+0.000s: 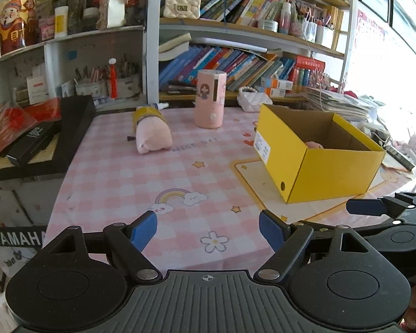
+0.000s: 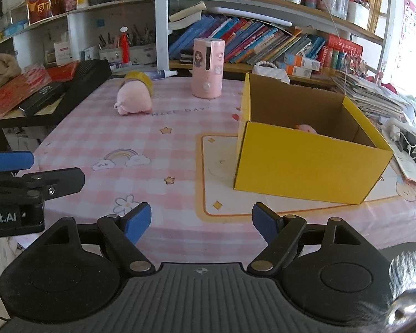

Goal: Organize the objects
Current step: 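Move both grippers toward the pink plush pig wearing the yellow tape roll, then grasp the pink plush pig with the left gripper, lifting it from the tape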

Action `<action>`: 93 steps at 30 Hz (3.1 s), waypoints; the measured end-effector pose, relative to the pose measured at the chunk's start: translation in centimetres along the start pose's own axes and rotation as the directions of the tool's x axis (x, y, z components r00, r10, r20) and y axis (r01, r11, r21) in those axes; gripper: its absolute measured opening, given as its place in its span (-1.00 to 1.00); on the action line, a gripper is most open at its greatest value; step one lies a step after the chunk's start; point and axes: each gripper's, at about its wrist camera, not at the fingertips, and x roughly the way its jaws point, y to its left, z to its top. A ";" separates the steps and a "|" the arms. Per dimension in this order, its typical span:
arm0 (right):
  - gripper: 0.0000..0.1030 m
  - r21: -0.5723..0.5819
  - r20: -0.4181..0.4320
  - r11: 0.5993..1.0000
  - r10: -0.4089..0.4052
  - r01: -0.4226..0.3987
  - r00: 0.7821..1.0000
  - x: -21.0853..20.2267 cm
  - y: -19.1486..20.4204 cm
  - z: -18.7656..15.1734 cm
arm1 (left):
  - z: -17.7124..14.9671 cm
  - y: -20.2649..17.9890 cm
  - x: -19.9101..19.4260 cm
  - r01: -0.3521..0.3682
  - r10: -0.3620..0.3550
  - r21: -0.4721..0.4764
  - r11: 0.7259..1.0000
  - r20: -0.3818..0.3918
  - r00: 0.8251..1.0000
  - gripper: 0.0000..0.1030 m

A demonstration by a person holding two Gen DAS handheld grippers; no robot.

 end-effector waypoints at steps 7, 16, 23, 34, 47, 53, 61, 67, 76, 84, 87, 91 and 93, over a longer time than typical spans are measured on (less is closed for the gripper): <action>0.53 -0.023 0.014 0.999 0.031 -0.031 0.999 0.3 1.8 0.5 | -0.1 1.7 -0.6 -0.035 0.035 -0.019 0.999 0.011 0.999 0.61; 0.53 -0.054 0.015 0.996 0.075 -0.074 0.997 1.3 3.5 1.4 | -0.1 3.4 -0.5 -0.087 0.088 -0.047 0.995 0.003 0.996 0.73; 0.53 -0.064 0.008 0.992 0.110 -0.110 0.994 3.6 3.9 2.7 | 0.7 4.4 1.1 -0.130 0.129 -0.053 0.990 -0.019 0.991 0.73; 0.53 -0.101 -0.018 0.983 0.152 -0.153 0.988 9.1 4.1 6.9 | 2.7 6.6 5.6 -0.191 0.184 -0.130 0.973 -0.063 0.981 0.73; 0.52 -0.071 -0.008 0.977 0.200 -0.200 0.980 15.2 2.2 13.1 | 6.3 7.5 11.3 -0.234 0.223 -0.161 0.959 -0.080 0.971 0.73; 0.52 -0.028 0.009 0.974 0.225 -0.225 0.974 17.0 1.3 15.8 | 8.3 7.5 14.7 -0.213 0.200 -0.156 0.964 -0.095 0.975 0.73; 0.52 0.044 0.031 0.973 0.227 -0.228 0.973 18.9 -0.2 18.9 | 10.3 7.9 20.0 -0.214 0.197 -0.171 0.962 -0.114 0.974 0.73; 0.54 0.086 0.039 0.973 0.212 -0.214 0.977 20.1 -1.3 20.2 | 11.7 8.2 24.2 -0.253 0.232 -0.168 0.953 -0.135 0.963 0.73; 0.60 0.119 0.045 0.973 0.196 -0.200 0.980 20.5 -2.8 20.2 | 13.0 9.3 29.5 -0.283 0.255 -0.191 0.940 -0.156 0.954 0.76; 0.68 0.140 0.043 0.972 0.183 -0.187 0.982 20.9 -3.8 20.1 | 13.7 9.6 32.7 -0.285 0.246 -0.172 0.943 -0.214 0.945 0.69; 0.68 0.136 0.041 0.975 0.172 -0.176 0.984 21.1 -4.0 20.2 | 13.5 10.2 33.5 -0.256 0.200 -0.194 0.947 -0.266 0.943 0.44; 0.69 0.127 0.042 0.979 0.155 -0.159 0.987 21.3 -4.0 20.2 | 13.3 9.9 32.3 -0.197 0.144 -0.187 0.963 -0.263 0.954 0.29; 0.70 0.119 0.046 0.980 0.158 -0.162 0.986 21.3 -3.9 20.2 | 12.7 9.4 31.0 -0.160 0.111 -0.180 0.970 -0.258 0.960 0.28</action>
